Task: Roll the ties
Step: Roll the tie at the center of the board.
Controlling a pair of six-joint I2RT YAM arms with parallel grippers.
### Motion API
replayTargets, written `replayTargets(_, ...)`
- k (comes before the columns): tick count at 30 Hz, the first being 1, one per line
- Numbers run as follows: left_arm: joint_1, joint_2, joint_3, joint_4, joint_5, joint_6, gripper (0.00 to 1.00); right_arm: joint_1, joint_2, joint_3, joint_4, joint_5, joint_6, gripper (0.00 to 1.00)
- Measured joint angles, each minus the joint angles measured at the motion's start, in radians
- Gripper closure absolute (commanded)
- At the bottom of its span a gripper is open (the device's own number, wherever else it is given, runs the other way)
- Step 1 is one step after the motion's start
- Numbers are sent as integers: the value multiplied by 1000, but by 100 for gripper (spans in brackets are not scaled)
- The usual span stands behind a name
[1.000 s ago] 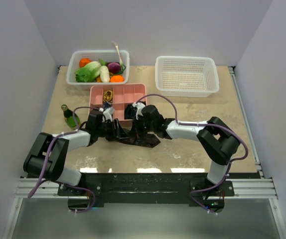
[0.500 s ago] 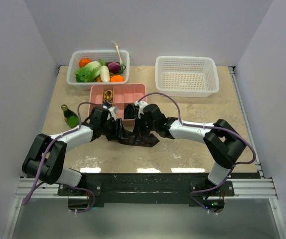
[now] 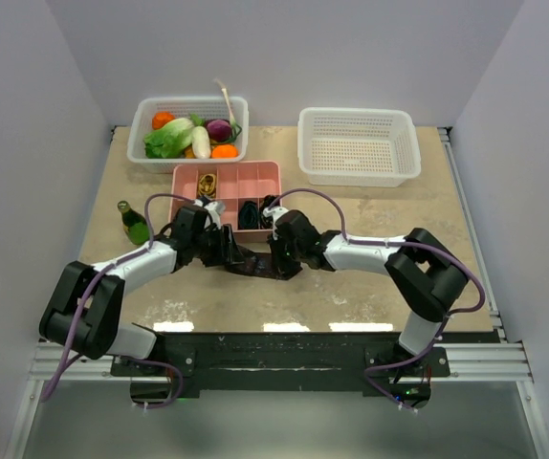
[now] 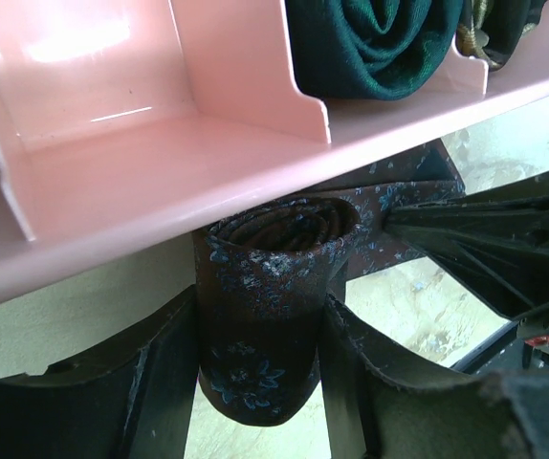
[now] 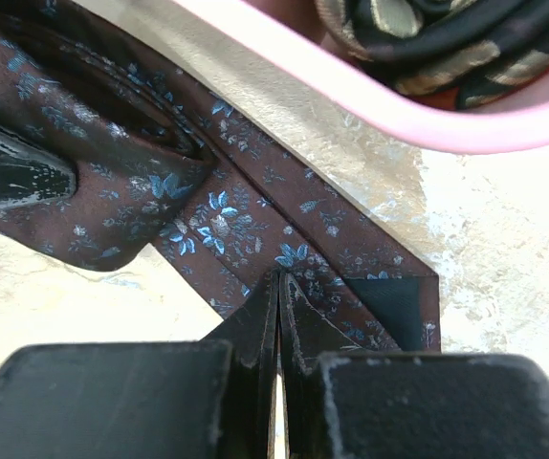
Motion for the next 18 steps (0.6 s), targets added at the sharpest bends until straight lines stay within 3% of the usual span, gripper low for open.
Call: replayTargets(18,0,-25,0,-41,-6,23,46,39,-9,-21,-2,-117,-50,100)
